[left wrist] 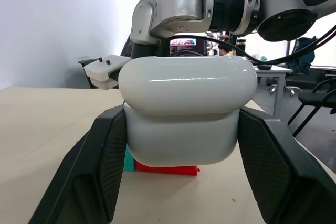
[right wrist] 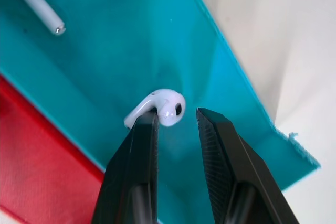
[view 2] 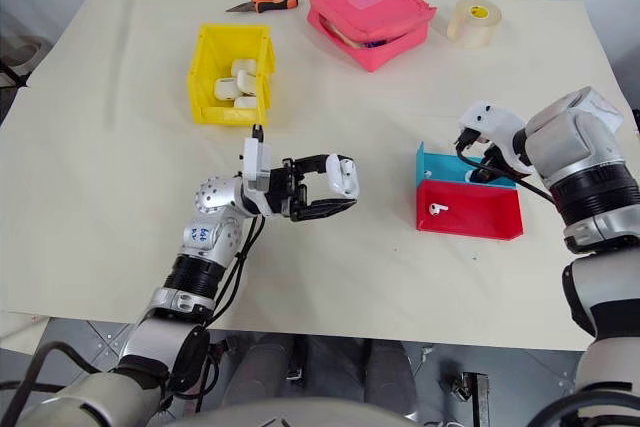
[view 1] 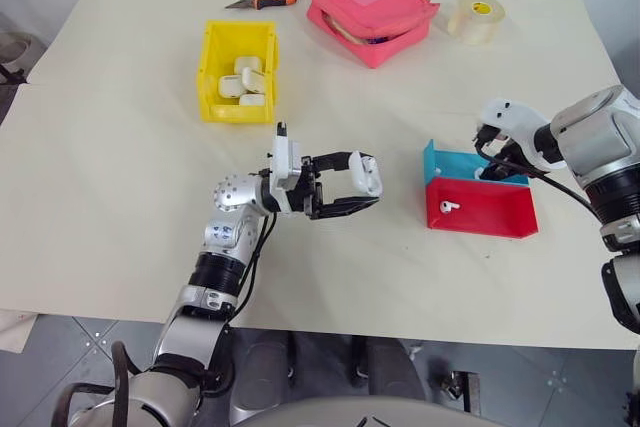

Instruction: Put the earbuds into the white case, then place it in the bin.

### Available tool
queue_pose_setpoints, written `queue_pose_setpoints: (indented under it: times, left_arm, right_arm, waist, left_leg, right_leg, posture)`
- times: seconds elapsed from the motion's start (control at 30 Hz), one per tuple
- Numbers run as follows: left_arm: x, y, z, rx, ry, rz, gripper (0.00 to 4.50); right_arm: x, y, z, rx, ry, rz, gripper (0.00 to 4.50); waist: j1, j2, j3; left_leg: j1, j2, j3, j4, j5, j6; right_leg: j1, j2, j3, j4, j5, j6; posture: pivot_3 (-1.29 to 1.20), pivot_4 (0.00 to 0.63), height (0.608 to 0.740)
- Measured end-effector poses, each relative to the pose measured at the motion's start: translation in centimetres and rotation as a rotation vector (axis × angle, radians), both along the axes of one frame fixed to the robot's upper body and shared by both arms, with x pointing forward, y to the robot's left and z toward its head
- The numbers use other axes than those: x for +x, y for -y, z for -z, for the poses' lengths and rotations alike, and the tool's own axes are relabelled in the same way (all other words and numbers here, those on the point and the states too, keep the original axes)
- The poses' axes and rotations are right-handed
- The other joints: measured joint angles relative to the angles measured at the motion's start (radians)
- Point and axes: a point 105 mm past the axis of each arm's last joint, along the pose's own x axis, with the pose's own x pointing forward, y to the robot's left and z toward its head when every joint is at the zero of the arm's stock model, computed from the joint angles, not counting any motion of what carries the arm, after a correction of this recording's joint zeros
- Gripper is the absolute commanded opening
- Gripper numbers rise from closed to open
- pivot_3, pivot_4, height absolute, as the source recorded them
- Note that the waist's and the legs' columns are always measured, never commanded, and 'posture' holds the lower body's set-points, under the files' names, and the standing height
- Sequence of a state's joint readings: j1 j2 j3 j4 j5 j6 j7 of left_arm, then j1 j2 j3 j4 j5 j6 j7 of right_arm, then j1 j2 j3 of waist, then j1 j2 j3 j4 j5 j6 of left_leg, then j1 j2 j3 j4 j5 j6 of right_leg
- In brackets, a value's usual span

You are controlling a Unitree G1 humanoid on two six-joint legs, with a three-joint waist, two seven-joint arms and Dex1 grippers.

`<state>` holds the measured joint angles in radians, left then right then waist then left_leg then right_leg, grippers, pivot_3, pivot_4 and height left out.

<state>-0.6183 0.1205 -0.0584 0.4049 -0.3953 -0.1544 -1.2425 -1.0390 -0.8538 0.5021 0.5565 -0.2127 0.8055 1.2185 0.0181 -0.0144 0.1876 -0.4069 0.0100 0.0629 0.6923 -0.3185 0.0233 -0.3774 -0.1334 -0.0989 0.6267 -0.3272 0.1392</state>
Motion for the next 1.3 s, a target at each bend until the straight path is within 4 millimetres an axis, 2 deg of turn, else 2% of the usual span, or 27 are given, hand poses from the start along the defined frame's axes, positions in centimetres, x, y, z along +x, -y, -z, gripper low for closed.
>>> queue_pose_setpoints:
  times: [0.53, 0.83, 1.07, 1.3]
  left_arm:
    - [0.0, 0.2, 0.0, -0.006, -0.004, 0.0, 2.79]
    - [0.3, 0.5, -0.2, -0.005, -0.005, 0.004, 2.79]
    - [0.3, 0.7, -0.3, -0.011, -0.001, 0.008, 2.79]
    - [0.3, 0.8, -0.3, -0.015, -0.002, 0.01, 2.79]
  right_arm:
    - [1.0, -0.2, -1.0, 0.009, 0.091, 0.017, 1.2]
    - [0.8, -0.8, -2.7, 0.03, 0.143, 0.032, 1.2]
    - [0.0, -0.5, -1.0, 0.057, 0.125, 0.101, 1.2]
    - [-0.5, -2.1, -2.0, 0.18, 0.145, 0.126, 1.2]
  waist:
    - [-0.004, 0.0, 0.0]
    - [-0.003, 0.0, 0.0]
    - [-0.003, 0.0, 0.0]
    - [-0.004, 0.0, 0.0]
  left_leg:
    - [0.0, 0.0, 0.0, 0.0, 0.0, 0.0]
    - [0.0, 0.0, 0.0, 0.0, 0.0, 0.0]
    - [0.0, 0.0, 0.0, 0.0, 0.0, 0.0]
    - [0.0, 0.0, -0.001, 0.0, 0.0, 0.0]
  right_leg:
    - [0.0, 0.0, 0.0, 0.0, 0.0, 0.0]
    - [0.0, 0.0, 0.0, 0.0, 0.0, 0.0]
    - [0.0, 0.0, 0.0, 0.0, 0.0, 0.0]
    - [0.0, 0.0, -0.001, 0.0, 0.0, 0.0]
  posture:
    - [0.0, 0.15, 0.74]
    - [0.0, 0.15, 0.74]
    - [0.0, 0.15, 0.74]
    - [0.0, 0.15, 0.74]
